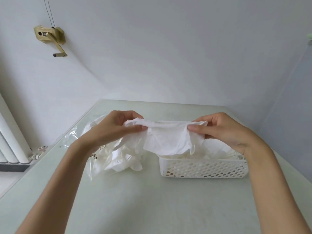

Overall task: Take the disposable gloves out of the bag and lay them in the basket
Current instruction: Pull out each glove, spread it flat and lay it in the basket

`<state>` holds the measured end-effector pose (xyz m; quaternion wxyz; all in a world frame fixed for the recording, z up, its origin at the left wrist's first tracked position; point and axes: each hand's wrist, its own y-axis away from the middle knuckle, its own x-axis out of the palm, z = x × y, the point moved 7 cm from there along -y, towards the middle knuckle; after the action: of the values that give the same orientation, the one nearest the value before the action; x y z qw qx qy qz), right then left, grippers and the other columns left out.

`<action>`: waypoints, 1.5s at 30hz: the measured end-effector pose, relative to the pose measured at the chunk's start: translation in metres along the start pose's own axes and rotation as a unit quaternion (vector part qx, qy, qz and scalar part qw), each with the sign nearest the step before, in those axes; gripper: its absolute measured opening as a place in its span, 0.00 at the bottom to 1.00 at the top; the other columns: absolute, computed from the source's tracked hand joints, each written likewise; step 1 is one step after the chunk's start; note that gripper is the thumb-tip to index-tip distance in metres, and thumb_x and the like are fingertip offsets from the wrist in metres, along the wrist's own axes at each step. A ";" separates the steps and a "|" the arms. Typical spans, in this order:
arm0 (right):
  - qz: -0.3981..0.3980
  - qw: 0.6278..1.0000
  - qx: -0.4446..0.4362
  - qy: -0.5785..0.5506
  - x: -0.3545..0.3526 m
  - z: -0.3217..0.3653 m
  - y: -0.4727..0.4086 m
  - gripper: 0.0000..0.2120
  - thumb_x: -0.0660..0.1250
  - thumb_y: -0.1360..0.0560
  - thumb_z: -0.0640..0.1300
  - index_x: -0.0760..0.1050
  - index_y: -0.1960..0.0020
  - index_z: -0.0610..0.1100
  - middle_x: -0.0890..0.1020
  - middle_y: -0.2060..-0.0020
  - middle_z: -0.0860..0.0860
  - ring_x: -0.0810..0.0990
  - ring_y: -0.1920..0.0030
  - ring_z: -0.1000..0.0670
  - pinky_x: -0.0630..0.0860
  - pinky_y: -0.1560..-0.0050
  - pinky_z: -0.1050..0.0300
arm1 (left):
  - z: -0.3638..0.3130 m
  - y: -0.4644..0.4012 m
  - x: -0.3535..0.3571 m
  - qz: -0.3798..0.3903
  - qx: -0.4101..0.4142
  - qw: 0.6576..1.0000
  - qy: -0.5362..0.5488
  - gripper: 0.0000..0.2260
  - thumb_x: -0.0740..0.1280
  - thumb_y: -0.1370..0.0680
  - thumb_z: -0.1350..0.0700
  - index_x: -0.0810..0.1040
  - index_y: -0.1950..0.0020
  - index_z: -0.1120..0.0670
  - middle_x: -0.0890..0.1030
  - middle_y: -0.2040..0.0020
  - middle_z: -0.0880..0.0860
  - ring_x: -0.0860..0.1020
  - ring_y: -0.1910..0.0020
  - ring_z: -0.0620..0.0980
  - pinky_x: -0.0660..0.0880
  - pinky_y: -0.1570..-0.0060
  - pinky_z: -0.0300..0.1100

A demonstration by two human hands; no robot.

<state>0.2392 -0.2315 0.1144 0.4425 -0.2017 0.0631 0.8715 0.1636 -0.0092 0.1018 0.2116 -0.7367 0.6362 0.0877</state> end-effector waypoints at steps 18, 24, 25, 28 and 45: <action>0.067 0.992 -0.101 -0.029 0.030 0.036 0.014 0.16 0.64 0.26 0.28 0.77 0.43 0.45 0.86 0.55 0.47 0.83 0.50 0.52 0.76 0.51 0.64 | -0.010 0.000 0.057 0.132 0.061 0.988 -0.043 0.20 0.63 0.24 0.43 0.75 0.35 0.48 0.82 0.42 0.48 0.78 0.42 0.39 0.73 0.38 0.38; -0.007 0.997 -0.051 0.056 0.005 0.025 0.017 0.19 0.68 0.27 0.29 0.80 0.45 0.50 0.85 0.51 0.53 0.83 0.48 0.54 0.77 0.46 0.67 | -0.019 0.000 0.042 0.069 0.114 0.991 -0.030 0.06 0.66 0.22 0.50 0.81 0.56 0.49 0.82 0.58 0.42 0.79 0.52 0.47 0.71 0.46 0.34; -0.008 0.998 -0.036 0.059 0.003 0.021 0.017 0.17 0.68 0.27 0.30 0.81 0.46 0.49 0.85 0.51 0.54 0.83 0.48 0.54 0.76 0.44 0.66 | -0.022 0.000 0.041 0.065 0.123 0.990 -0.022 0.07 0.64 0.21 0.51 0.80 0.55 0.50 0.82 0.55 0.43 0.79 0.50 0.45 0.70 0.45 0.33; 0.029 0.997 -0.009 0.076 0.008 0.016 0.017 0.10 0.66 0.23 0.37 0.82 0.46 0.46 0.85 0.51 0.51 0.83 0.47 0.51 0.76 0.40 0.59 | -0.029 0.001 0.041 0.050 0.139 0.989 0.021 0.07 0.62 0.19 0.53 0.77 0.53 0.54 0.81 0.56 0.42 0.79 0.53 0.38 0.70 0.50 0.29; 0.002 0.993 0.010 -0.116 0.044 0.034 -0.009 0.15 0.69 0.28 0.50 0.81 0.46 0.42 0.85 0.49 0.46 0.82 0.48 0.47 0.77 0.46 0.56 | -0.026 0.003 -0.003 -0.057 0.122 0.987 0.089 0.06 0.69 0.24 0.50 0.78 0.56 0.52 0.74 0.66 0.49 0.71 0.70 0.47 0.68 0.70 0.38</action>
<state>0.2129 -0.1829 0.1281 0.4469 -0.0944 0.0201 0.8894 0.1564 -0.0178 0.1257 0.2470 -0.7456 0.6151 -0.0686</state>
